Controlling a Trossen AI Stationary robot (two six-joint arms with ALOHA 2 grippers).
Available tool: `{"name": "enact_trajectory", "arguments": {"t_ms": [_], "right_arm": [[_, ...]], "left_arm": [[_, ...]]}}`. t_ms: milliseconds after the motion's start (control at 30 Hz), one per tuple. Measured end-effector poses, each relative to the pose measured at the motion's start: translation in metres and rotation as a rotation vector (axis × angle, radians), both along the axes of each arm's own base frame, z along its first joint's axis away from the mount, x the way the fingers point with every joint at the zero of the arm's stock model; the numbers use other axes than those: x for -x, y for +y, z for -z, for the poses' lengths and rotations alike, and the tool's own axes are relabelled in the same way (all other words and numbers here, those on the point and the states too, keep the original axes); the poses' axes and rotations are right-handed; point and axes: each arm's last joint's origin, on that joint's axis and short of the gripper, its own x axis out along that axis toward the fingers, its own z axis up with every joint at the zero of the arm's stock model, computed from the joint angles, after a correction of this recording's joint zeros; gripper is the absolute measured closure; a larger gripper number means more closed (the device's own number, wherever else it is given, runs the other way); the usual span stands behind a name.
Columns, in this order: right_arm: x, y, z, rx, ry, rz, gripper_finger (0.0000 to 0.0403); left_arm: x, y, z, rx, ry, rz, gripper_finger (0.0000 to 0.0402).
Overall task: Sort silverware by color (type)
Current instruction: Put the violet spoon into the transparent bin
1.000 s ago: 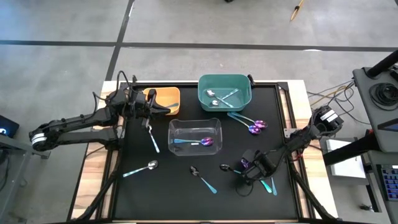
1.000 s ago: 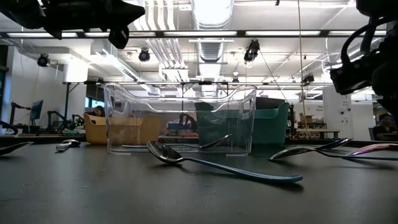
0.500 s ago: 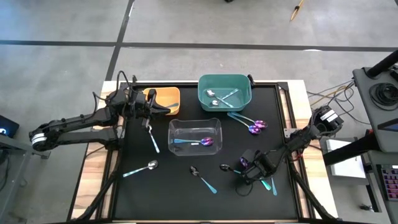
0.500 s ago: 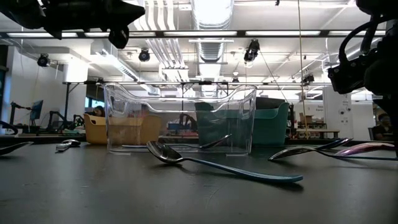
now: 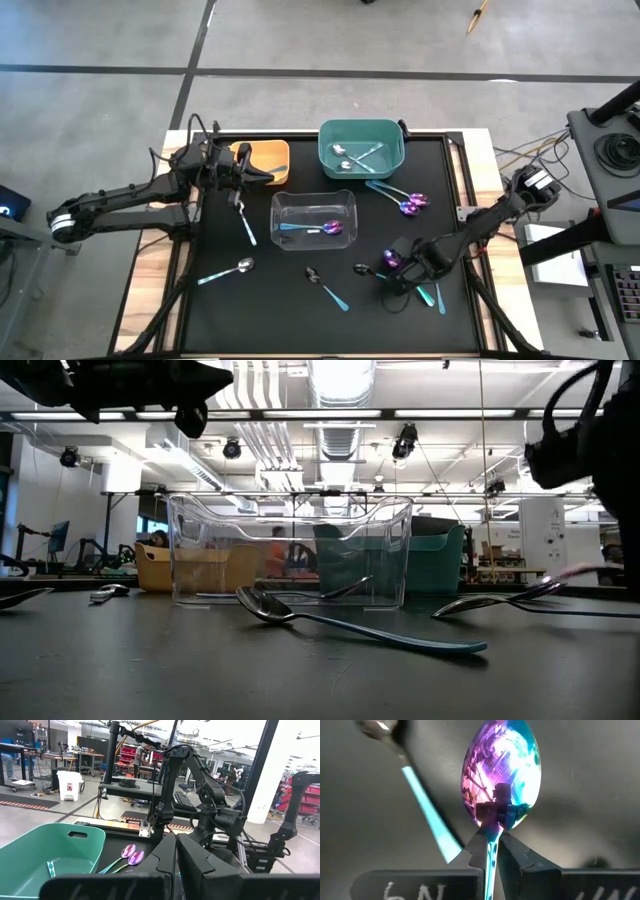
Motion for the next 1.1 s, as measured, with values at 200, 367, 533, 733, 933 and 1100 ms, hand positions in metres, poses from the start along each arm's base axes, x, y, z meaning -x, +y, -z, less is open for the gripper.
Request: {"name": "enact_trajectory", "arguments": {"t_ms": [200, 367, 533, 733, 933, 1100], "right_arm": [[0.007, -0.006, -0.029, -0.014, -0.137, -0.037, 0.0389], [0.015, -0.014, -0.057, 0.013, -0.297, -0.048, 0.0389], [0.019, -0.021, -0.077, 0.088, -0.451, -0.066, 0.0389], [0.01, -0.031, -0.088, 0.173, -0.57, -0.112, 0.0389], [-0.012, -0.045, -0.098, 0.262, -0.706, -0.224, 0.039], [-0.027, -0.06, -0.108, 0.349, -0.815, -0.327, 0.039]], "left_arm": [[-0.001, 0.0, -0.001, -0.017, -0.011, -0.001, 0.0401], [-0.001, 0.0, -0.001, -0.032, -0.015, -0.002, 0.0401], [-0.001, 0.0, -0.002, -0.035, -0.021, -0.002, 0.0401], [0.0, 0.0, -0.003, -0.038, -0.029, -0.01, 0.0401], [0.0, 0.0, -0.006, -0.055, -0.064, -0.012, 0.0401], [0.0, 0.0, -0.008, -0.062, -0.079, -0.012, 0.0401]]}}
